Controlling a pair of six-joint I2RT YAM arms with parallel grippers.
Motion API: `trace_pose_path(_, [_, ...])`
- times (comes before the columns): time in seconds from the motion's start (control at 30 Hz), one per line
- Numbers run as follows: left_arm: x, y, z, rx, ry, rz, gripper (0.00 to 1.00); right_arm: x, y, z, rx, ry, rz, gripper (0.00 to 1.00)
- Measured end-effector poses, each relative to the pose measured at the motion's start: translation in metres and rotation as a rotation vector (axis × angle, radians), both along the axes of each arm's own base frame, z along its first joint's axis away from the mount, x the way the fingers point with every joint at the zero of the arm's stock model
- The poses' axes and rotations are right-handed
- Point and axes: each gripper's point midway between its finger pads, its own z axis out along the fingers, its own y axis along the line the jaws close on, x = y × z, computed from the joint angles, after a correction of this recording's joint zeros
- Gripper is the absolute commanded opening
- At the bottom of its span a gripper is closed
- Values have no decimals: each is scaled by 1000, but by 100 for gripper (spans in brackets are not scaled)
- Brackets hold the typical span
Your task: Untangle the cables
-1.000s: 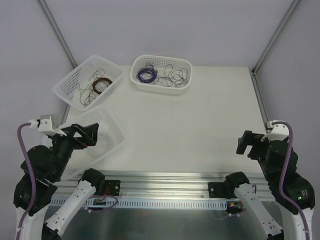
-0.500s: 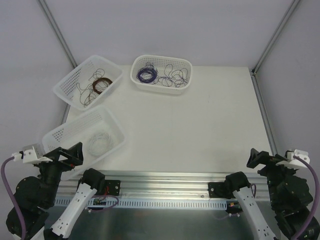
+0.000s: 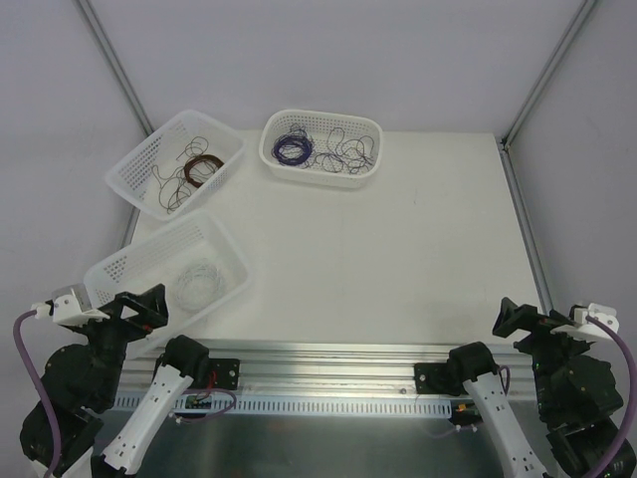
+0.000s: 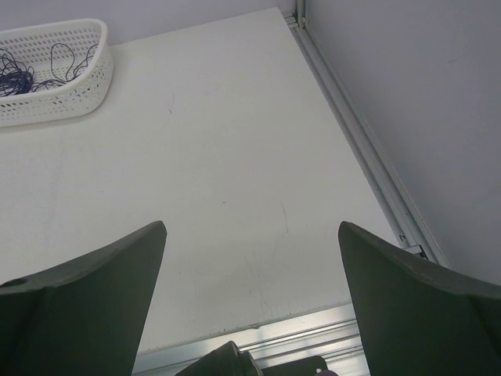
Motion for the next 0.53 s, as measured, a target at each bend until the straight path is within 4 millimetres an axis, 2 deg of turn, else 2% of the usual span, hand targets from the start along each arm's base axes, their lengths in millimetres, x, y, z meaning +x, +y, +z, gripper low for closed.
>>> trace_pose_path(0.53, [1,4,-2,1,5,24,99,1,3,-2,4,6,12,97])
